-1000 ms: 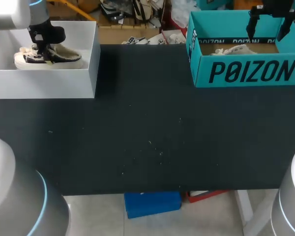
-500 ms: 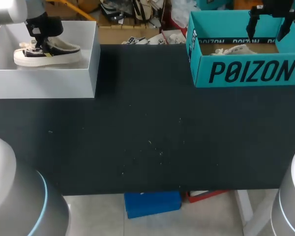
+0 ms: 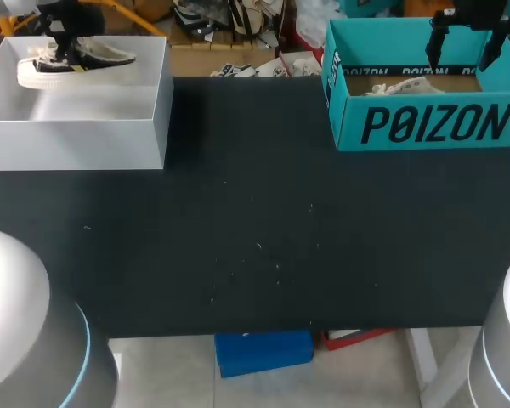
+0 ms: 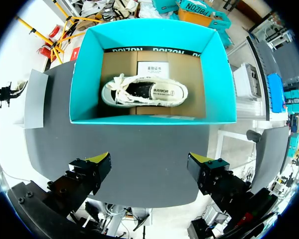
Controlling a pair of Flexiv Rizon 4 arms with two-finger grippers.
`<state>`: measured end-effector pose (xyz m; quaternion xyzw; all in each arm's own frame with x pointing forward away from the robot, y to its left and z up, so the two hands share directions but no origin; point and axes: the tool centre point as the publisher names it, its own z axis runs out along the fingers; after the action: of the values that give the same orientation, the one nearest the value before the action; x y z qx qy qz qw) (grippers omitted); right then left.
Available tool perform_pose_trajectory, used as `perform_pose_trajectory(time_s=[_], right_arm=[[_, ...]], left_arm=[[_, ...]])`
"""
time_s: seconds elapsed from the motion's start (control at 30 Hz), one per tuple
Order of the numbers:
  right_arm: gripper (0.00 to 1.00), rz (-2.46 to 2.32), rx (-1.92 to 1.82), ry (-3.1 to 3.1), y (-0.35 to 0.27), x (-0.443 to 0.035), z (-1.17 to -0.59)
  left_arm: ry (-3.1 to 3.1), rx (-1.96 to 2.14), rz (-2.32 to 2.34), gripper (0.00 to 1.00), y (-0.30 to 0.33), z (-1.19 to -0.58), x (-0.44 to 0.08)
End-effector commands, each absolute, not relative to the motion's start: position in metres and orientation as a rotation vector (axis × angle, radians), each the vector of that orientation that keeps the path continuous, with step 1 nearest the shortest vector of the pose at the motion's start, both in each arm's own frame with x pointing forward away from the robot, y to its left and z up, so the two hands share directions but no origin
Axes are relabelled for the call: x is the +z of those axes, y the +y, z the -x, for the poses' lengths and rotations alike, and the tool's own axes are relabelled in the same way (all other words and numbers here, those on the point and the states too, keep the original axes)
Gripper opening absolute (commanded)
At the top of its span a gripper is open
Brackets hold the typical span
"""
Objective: Take the shoe out of the shoebox, open the shoe tongue, remove and reinsert the insole, then place the shoe into the shoebox
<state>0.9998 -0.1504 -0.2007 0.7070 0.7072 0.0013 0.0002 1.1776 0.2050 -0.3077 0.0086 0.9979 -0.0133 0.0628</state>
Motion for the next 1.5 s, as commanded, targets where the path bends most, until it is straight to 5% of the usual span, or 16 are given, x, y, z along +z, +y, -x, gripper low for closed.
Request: perform_pose_trajectory(time_s=[0.03, 0.93, 1.5], right_arm=[[1.0, -2.221, 0.003, 2.222, -0.151, -0.2, -1.0], [1.0, -2.221, 0.003, 2.222, -0.151, -0.2, -1.0], [1.0, -2.221, 0.003, 2.222, -0.151, -0.2, -1.0]], left_arm=[[2.936, -0.004, 0.005, 0.0, 0.198, -1.14, -0.269], [2.683, 0.037, 0.136, 0.0, 0.028, -0.974, -0.192], [2.697, 0.008, 0.152, 0.0, -0.069, -0.9, -0.242]])
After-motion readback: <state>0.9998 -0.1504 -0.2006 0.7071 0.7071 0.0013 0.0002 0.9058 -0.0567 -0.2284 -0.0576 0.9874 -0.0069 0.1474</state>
